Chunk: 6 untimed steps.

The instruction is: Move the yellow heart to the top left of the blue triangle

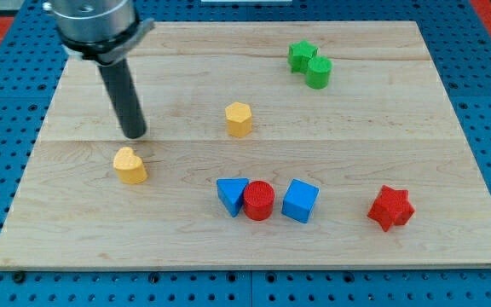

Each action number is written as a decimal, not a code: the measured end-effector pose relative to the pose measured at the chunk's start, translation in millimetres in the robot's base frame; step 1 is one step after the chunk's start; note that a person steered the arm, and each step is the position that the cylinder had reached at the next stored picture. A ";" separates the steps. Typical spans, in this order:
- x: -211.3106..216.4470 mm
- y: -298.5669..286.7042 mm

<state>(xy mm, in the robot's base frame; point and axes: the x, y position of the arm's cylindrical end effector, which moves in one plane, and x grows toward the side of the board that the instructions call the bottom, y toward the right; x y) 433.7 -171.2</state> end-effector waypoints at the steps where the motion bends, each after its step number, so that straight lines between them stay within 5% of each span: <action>1: 38.9 -28.6; 3: 72.3 49.1; 4: 54.2 54.4; 6: 100.6 63.9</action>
